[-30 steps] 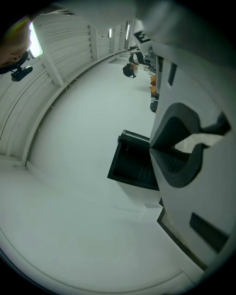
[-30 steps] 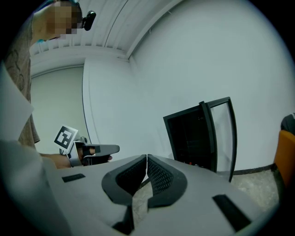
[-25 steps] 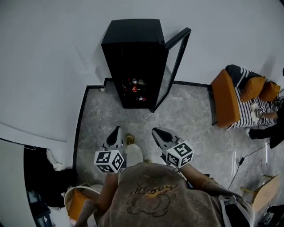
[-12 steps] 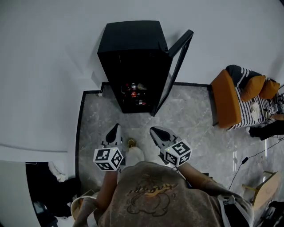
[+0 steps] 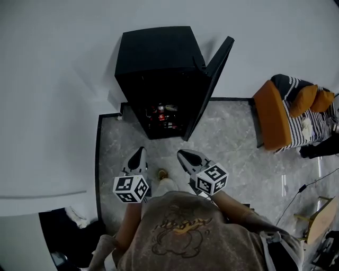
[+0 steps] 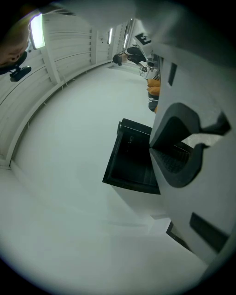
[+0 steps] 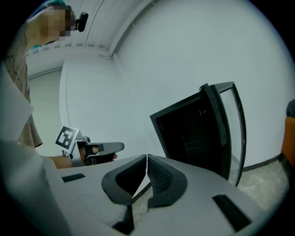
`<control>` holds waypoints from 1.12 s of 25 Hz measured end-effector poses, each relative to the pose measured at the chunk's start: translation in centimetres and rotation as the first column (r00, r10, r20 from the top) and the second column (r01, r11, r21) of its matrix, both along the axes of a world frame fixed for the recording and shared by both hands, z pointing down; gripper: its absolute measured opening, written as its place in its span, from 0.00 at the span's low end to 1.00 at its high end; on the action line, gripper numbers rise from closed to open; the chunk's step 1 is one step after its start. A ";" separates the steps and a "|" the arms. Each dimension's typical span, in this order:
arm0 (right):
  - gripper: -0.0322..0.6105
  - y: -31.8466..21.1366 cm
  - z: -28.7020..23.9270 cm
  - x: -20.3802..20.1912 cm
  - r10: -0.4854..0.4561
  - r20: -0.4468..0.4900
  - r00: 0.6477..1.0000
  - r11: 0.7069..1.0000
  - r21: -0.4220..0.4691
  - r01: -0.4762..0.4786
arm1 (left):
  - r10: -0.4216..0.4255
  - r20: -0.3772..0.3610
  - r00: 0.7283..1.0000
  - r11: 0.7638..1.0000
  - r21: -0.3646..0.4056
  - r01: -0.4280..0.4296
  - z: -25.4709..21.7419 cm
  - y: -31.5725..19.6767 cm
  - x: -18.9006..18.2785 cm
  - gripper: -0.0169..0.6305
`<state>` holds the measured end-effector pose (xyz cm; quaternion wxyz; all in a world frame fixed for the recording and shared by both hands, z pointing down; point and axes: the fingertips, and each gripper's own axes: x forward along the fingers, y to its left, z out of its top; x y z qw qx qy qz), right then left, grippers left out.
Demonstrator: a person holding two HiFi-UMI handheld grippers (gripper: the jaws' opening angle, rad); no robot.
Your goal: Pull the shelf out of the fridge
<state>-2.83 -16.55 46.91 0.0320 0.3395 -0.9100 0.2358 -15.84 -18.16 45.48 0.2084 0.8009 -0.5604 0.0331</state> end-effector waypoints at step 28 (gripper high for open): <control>0.11 -20.8 13.5 -5.3 0.299 0.345 0.889 0.913 -0.376 -0.161 | 0.178 0.002 0.984 0.975 -0.138 -0.176 5.8 -12.6 -2.1 0.04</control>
